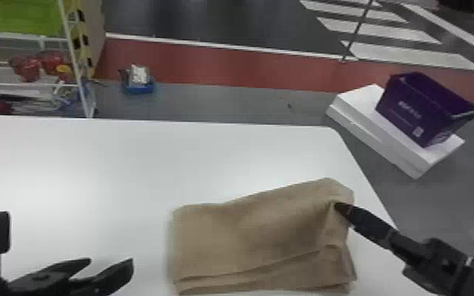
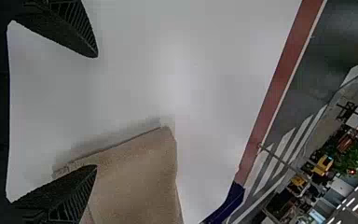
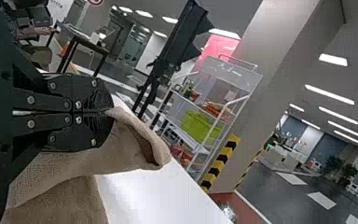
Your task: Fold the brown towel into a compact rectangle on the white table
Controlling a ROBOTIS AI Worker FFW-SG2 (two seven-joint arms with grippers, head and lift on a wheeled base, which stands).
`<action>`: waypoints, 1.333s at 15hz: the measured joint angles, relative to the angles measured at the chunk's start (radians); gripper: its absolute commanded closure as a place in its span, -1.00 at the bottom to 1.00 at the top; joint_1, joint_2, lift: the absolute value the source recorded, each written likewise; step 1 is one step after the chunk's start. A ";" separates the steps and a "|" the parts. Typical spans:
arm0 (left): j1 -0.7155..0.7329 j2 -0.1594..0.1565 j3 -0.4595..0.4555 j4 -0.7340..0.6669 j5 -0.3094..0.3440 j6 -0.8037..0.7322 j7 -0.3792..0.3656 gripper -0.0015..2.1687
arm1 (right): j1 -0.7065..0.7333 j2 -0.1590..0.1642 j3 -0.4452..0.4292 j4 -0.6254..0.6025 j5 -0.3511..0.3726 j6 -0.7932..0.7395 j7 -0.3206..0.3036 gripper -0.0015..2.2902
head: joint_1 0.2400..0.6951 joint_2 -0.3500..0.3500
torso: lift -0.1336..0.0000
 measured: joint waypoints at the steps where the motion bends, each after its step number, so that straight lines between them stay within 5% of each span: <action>1: 0.001 0.000 -0.004 -0.002 -0.001 0.001 0.000 -0.97 | 0.000 0.000 0.006 0.029 0.025 0.000 0.009 0.15 | 1.00 -0.79 | -0.84; 4: 0.004 0.000 -0.019 -0.004 -0.012 0.003 0.000 -0.97 | 0.023 0.000 0.011 0.088 0.071 0.000 0.016 0.14 | 1.00 -0.84 | -0.84; 7: 0.007 0.000 -0.037 -0.005 -0.021 0.003 -0.002 -0.97 | 0.037 0.000 0.004 0.112 0.138 0.000 0.012 -0.17 | 1.00 -0.96 | -0.84; 9: 0.010 0.000 -0.044 -0.003 -0.026 0.003 -0.002 -0.97 | 0.042 -0.019 0.002 0.159 0.172 0.000 0.010 -0.85 | 1.00 -1.00 | -0.84; 10: 0.010 0.000 -0.047 -0.002 -0.027 0.003 -0.001 -0.97 | 0.042 -0.036 0.003 0.185 0.189 0.000 0.009 -1.00 | 1.00 -1.00 | -0.84; 15: 0.020 0.000 -0.049 -0.003 -0.030 0.002 0.000 -0.97 | 0.022 -0.073 0.009 0.211 0.292 -0.159 0.011 -0.96 | 1.00 -1.00 | -0.84; 20: 0.022 0.000 -0.059 0.002 -0.047 0.000 0.000 -0.97 | 0.020 -0.088 0.000 0.227 0.308 -0.277 0.015 -0.83 | 1.00 -1.00 | -0.84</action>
